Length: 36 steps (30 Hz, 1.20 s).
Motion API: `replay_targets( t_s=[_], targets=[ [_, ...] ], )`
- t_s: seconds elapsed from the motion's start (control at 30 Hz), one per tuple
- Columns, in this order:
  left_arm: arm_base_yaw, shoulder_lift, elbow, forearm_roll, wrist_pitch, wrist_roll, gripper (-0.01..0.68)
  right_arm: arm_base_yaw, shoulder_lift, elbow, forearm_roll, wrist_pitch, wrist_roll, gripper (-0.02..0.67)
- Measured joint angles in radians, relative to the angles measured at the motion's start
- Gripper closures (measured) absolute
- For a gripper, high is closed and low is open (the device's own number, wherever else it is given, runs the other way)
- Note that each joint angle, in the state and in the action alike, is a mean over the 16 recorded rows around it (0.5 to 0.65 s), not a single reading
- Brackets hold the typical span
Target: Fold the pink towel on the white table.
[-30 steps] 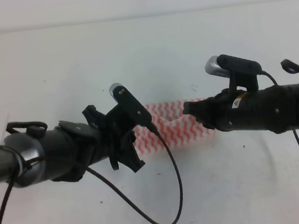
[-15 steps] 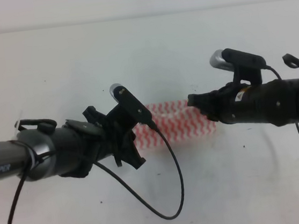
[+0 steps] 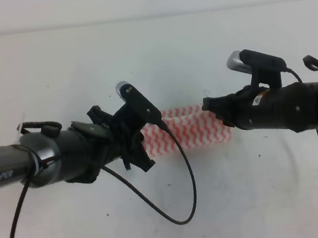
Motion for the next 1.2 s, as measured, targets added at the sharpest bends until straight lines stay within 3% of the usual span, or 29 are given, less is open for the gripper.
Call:
replay_targets(
  t_s=[1.2],
  targets=[
    [0.0,0.0,-0.001,0.004,-0.024,-0.001,0.677,0.0,0.026,-0.028,-0.003,0.001,-0.002,0.665]
  ],
)
